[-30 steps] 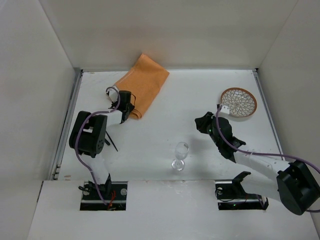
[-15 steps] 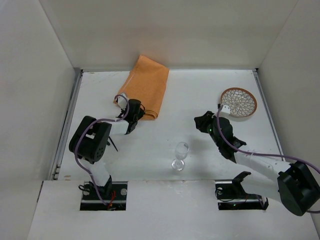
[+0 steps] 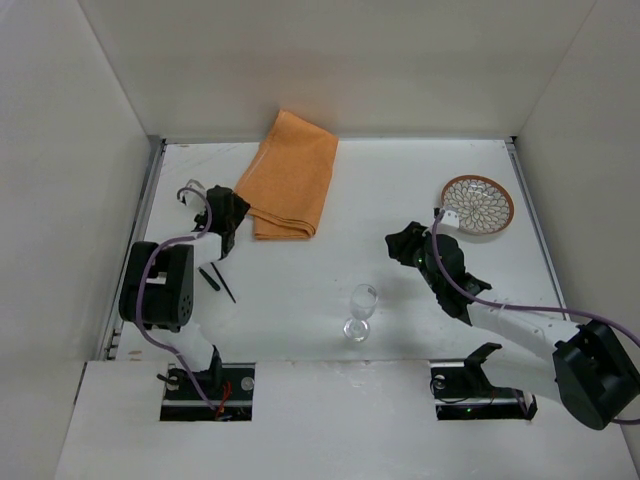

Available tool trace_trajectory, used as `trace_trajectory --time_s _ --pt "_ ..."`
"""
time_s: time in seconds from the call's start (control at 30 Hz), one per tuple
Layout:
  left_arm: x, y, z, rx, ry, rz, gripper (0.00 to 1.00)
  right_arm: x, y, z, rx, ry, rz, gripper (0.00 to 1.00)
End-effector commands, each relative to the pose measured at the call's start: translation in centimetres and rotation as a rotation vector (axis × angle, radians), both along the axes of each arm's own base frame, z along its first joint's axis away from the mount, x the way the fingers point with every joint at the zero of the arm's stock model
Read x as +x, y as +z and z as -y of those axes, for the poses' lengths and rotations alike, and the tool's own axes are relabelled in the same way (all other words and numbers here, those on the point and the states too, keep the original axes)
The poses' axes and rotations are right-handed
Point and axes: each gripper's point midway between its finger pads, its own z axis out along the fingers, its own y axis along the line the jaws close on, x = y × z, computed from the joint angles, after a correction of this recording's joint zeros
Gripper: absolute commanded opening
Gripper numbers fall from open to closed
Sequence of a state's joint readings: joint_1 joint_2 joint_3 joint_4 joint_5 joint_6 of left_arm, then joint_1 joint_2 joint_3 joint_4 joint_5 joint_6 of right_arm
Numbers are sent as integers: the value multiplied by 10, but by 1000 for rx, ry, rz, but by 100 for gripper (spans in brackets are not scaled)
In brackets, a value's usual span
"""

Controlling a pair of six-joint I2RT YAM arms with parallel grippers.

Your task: Set the dinner table for one person

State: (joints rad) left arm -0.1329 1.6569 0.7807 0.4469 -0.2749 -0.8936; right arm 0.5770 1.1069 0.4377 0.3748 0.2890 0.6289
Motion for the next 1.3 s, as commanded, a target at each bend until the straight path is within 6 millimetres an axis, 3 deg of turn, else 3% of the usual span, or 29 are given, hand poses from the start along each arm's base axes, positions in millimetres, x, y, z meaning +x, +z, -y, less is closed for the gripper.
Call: trace_trajectory --time_s 0.0,0.4,0.6,0.7,0.83,1.0,1.13,1.27 --pt "10 -10 5 -97 -11 -6 56 9 37 -6 64 -4 98 49" --pt "45 -53 5 -149 18 -50 52 10 35 -9 57 8 92 49" --pt "54 -53 -5 -148 69 -26 40 12 30 -12 46 16 78 49" --pt "61 -41 -4 -159 60 11 23 11 31 -13 48 16 82 49" --pt "68 -1 2 -141 23 108 6 10 32 -13 44 19 81 49" --pt "68 62 36 -45 -69 226 2 9 32 -13 52 20 83 49" --pt "61 116 86 56 -198 323 1 9 34 -11 66 11 92 49" --pt "48 169 165 152 -396 432 1 9 37 -8 77 -6 100 49"
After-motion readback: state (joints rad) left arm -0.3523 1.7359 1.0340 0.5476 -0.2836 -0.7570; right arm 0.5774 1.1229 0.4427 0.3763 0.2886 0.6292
